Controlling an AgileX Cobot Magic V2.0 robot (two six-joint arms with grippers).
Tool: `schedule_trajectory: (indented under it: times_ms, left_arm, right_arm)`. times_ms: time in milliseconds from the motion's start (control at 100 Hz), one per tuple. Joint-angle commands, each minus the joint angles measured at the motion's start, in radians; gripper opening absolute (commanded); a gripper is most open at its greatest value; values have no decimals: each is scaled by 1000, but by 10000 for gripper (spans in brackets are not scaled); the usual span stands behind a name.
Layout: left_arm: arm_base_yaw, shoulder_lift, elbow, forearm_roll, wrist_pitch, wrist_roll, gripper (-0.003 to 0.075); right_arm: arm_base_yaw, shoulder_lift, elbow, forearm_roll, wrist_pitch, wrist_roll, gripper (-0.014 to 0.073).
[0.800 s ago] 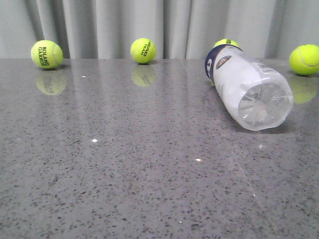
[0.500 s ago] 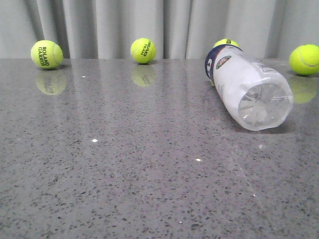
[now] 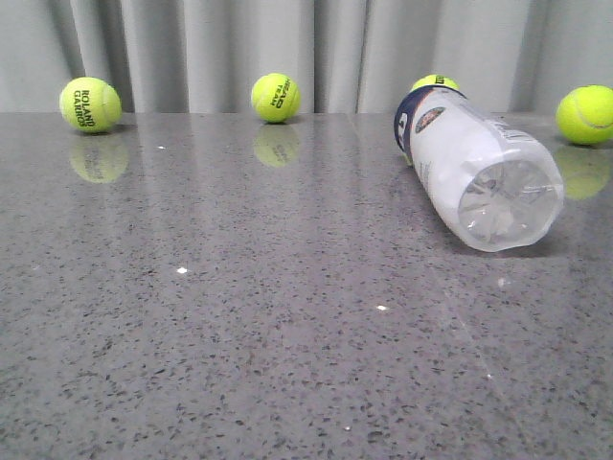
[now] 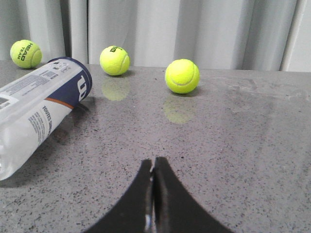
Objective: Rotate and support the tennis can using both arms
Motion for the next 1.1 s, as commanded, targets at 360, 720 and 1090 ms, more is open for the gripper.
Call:
schedule_trajectory:
  times_ms: [360,720,1090]
  left_arm:
    - [6,-33,44,-7,-74,-4,-20]
    - [6,-33,44,-7,-74,-4,-20]
    - [6,-33,44,-7,-74,-4,-20]
  right_arm:
    - [3,75,-293,5,253,-3,-67]
    - [3,413,-628,0,595,-3,-64]
    - [3,609,-737,5,619,-4,650]
